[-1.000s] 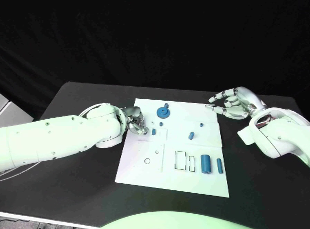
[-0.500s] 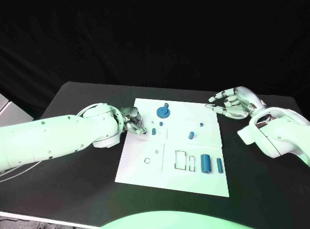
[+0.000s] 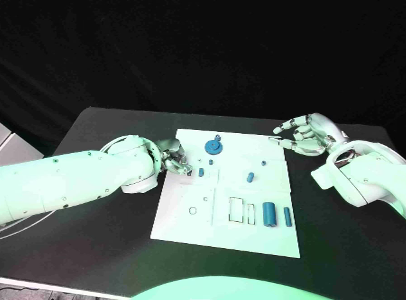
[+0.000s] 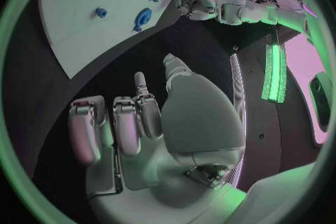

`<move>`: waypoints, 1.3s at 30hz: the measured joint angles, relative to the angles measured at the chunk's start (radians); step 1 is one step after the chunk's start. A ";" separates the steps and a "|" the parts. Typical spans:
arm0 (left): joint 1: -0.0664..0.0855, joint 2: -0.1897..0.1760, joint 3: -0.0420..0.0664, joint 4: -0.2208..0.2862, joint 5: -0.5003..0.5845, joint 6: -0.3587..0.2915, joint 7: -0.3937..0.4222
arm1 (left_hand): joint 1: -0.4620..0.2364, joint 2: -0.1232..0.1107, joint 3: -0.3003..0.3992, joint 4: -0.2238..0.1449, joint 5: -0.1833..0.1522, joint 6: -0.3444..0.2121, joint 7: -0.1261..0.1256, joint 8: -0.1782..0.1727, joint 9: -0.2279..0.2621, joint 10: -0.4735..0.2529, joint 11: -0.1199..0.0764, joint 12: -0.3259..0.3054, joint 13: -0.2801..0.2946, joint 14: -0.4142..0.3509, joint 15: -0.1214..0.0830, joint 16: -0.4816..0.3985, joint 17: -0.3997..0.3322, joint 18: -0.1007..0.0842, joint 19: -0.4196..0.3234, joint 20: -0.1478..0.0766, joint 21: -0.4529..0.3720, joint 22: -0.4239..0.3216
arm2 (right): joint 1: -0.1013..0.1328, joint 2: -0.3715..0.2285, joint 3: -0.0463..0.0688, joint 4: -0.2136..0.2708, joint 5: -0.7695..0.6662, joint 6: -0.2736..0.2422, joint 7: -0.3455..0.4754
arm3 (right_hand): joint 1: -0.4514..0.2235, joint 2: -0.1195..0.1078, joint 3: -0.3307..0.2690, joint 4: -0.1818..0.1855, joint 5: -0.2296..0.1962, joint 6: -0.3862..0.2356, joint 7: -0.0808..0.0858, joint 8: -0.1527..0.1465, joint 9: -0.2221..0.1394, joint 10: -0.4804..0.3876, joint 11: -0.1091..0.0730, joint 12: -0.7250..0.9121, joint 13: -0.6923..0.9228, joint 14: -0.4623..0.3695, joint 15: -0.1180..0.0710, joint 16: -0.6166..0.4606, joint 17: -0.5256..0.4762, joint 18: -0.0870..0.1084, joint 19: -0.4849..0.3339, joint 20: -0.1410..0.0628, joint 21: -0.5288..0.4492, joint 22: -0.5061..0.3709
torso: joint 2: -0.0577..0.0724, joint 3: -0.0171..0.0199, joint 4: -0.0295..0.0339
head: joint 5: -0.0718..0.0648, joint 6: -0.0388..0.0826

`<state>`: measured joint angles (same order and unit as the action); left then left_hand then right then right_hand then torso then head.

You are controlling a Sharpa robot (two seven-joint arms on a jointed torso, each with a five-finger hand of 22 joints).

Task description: Assemble the parts on the task board

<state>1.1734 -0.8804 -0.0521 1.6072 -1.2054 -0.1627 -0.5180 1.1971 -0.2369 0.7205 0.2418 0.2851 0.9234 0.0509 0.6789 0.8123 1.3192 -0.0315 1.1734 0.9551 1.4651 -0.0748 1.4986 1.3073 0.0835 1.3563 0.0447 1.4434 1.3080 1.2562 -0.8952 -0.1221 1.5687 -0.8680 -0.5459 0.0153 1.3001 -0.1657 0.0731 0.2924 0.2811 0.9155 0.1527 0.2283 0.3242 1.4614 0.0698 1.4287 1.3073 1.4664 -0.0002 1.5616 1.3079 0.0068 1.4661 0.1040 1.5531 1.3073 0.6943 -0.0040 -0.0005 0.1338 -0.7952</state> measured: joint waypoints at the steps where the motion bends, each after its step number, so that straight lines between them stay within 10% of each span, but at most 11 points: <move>1: 0.000 0.000 0.000 0.000 0.000 -0.002 0.001 | 0.000 0.000 0.001 0.001 0.000 0.000 0.000 0.000 0.000 0.000 0.000 0.000 -0.001 0.000 0.000 0.000 0.000 0.000 0.000 0.000 0.000 0.000 | 0.000 0.000 0.000 0.000 0.000 0.000 0.000 | 0.000 0.000 0.000 0.000 0.000 0.000 0.000 0.000 0.000 0.000 0.000 0.000 0.000 0.000 0.000 0.000 0.000 0.000 0.000 0.000 0.000 0.000 | 0.000 0.0000 0.0000 | 0.000 0.000; 39: 0.001 0.020 0.001 -0.031 -0.024 0.055 0.003 | 0.000 0.000 0.001 0.001 -0.003 0.001 -0.001 0.000 -0.001 0.000 0.000 0.000 -0.005 0.000 0.000 0.000 0.001 0.000 0.000 0.000 0.000 0.000 | 0.000 0.001 0.000 -0.001 0.000 0.000 0.000 | 0.000 0.000 0.000 0.000 0.000 0.000 0.000 0.000 0.000 0.000 0.000 0.000 0.000 0.000 0.000 0.000 0.000 0.000 0.000 0.000 0.000 0.000 | -0.001 -0.0006 0.0002 | -0.002 -0.006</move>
<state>1.1740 -0.8607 -0.0511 1.5762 -1.2297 -0.1078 -0.5155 1.1973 -0.2367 0.7216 0.2429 0.2819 0.9245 0.0500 0.6792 0.8114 1.3190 -0.0312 1.1734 0.9497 1.4651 -0.0748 1.4986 1.3078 0.0835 1.3563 0.0448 1.4434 1.3076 1.2563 -0.8940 -0.1221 1.5676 -0.8683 -0.5456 0.0153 1.3002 -0.1658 0.0732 0.2923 0.2810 0.9155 0.1527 0.2283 0.3243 1.4614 0.0698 1.4287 1.3073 1.4664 -0.0002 1.5616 1.3075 0.0068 1.4661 0.1040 1.5531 1.3078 0.6937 -0.0046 -0.0003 0.1314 -0.8009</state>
